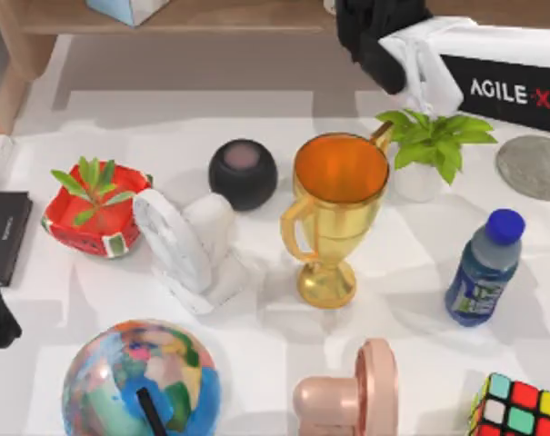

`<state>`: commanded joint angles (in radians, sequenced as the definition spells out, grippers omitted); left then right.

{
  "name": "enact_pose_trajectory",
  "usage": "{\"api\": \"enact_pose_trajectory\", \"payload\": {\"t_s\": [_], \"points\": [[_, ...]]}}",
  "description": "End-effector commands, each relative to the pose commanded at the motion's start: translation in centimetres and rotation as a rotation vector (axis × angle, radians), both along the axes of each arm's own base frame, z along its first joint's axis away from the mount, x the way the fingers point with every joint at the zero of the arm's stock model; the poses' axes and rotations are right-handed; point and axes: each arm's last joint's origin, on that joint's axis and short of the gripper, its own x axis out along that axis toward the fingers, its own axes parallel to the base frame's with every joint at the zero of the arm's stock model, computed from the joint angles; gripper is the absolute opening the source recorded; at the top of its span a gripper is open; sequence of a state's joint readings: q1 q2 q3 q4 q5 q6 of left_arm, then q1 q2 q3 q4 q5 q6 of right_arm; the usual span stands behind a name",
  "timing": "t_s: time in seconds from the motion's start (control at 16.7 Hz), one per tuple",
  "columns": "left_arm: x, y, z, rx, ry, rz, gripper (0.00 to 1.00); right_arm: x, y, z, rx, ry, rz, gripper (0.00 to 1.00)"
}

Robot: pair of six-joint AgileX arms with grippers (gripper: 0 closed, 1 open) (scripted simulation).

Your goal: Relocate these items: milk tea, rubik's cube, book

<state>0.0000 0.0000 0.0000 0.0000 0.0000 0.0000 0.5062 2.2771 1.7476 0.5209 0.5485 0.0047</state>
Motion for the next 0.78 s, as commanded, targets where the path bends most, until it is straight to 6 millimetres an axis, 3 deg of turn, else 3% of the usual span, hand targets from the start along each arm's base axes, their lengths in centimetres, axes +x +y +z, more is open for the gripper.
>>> {"api": "enact_pose_trajectory", "payload": {"t_s": [0.36,0.78], "points": [[0.00,0.00,0.00,0.000,0.000,0.000,1.00,0.00,0.00,0.00,0.000,0.000,0.000,0.02],[0.00,0.00,0.00,0.000,0.000,0.000,1.00,0.00,0.00,0.00,0.000,0.000,0.000,0.00]]}}
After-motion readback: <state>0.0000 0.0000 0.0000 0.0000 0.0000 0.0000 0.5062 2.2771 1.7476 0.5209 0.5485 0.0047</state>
